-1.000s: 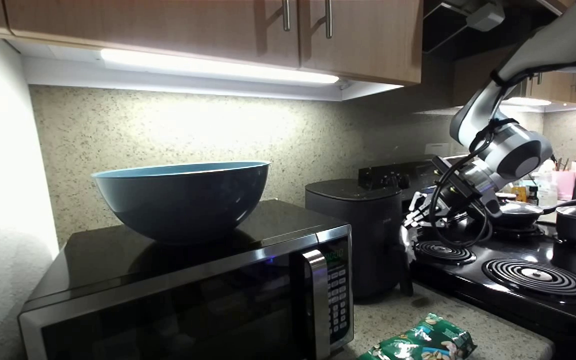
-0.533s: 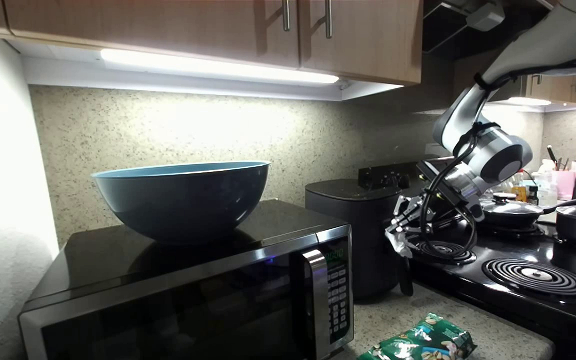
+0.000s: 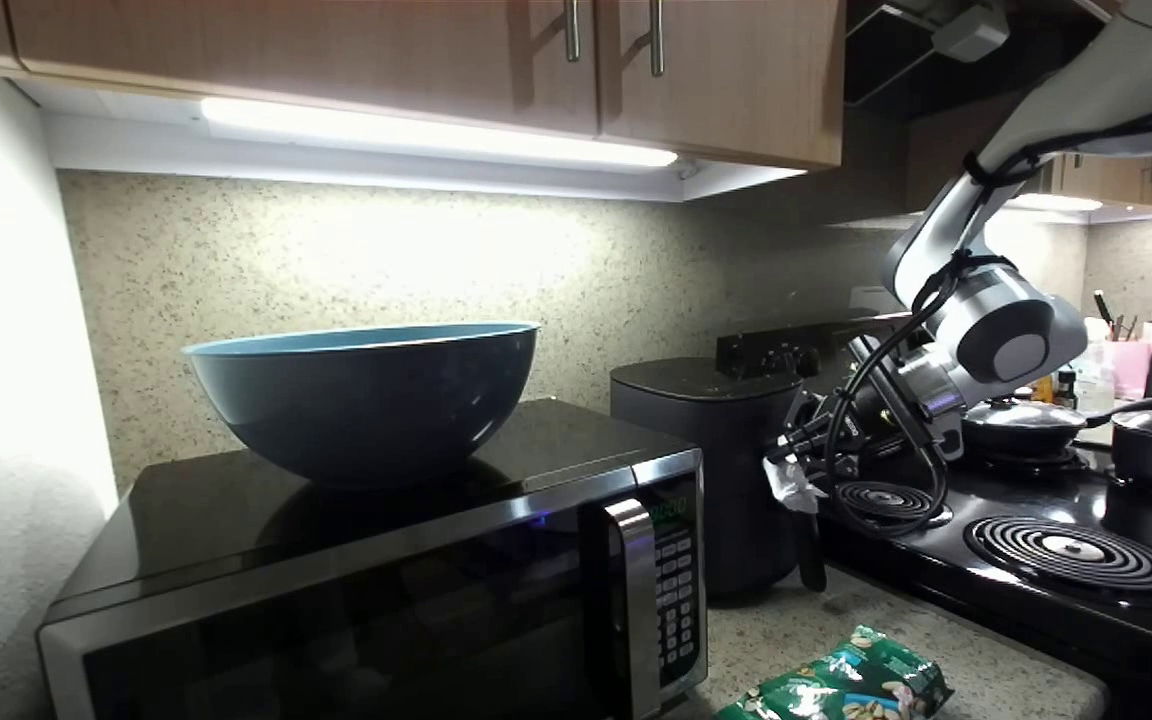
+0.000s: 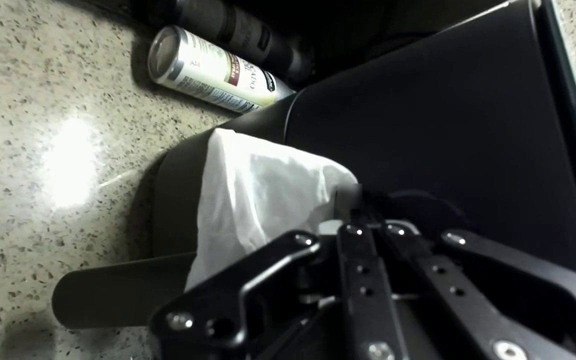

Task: Use the white napkin from the counter to wipe the air fryer.

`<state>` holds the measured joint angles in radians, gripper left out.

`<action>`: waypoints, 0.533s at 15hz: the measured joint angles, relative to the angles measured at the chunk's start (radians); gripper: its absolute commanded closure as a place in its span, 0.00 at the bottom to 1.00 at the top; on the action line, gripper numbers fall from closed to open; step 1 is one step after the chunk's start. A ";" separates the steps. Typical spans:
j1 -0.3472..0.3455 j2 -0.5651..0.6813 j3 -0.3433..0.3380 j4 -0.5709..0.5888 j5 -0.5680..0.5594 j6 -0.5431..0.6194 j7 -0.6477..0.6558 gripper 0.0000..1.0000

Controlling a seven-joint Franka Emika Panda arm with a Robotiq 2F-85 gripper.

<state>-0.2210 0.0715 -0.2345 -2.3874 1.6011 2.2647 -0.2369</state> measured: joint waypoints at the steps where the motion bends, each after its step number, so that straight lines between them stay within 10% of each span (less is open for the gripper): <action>1: 0.000 -0.002 -0.001 -0.006 0.020 -0.003 -0.037 1.00; 8: -0.009 -0.057 -0.029 -0.044 0.119 -0.082 -0.183 1.00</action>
<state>-0.2304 0.0142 -0.2631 -2.4309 1.7204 2.1825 -0.4203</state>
